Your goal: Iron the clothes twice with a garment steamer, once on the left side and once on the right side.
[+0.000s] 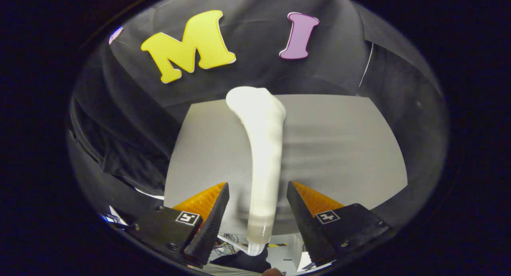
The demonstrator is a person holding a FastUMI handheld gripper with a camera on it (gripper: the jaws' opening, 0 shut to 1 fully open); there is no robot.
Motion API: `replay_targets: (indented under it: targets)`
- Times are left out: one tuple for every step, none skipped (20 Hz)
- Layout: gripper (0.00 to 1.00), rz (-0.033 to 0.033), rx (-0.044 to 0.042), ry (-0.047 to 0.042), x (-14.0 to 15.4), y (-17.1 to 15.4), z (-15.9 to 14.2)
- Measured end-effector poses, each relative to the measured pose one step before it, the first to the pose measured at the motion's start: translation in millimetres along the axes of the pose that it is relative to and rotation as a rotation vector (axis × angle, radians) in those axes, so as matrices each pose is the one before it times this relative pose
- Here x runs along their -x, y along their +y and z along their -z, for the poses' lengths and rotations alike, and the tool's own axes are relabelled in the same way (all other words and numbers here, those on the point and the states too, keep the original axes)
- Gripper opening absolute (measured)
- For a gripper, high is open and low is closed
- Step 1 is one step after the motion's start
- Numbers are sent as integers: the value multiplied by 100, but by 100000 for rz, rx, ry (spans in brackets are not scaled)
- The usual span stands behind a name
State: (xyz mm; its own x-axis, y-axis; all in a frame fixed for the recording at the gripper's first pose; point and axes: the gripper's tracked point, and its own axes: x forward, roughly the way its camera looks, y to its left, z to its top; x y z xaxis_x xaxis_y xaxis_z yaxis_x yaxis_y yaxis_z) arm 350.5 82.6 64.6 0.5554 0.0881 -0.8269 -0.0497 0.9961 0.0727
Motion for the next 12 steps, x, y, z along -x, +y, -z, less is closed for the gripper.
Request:
replay_targets:
  targets:
    - [88, 537, -406, 540, -216, -98, -201]
    - [86, 554, -157, 898, -307, 21, -113]
    - [81, 534, 287, 1086, -392, -14, 45]
    - [79, 995, 202, 362, -427, -107, -51]
    - [76, 958, -273, -397, -386, -61, -204]
    - [73, 616, -1175, -147, -388, -72, 36]
    - [68, 462, -1760, 1019, -381, -52, 530]
    - [63, 848, -1470, 489, -204, -100, 393]
    - [58, 2148, 358, -2399, -279, -200, -406]
    - [53, 1088, -1368, -1, -285, -63, 108]
    - [49, 198, -666, -655, 768, -33, -478]
    - [44, 25, 182, -1181, -377, 74, 302]
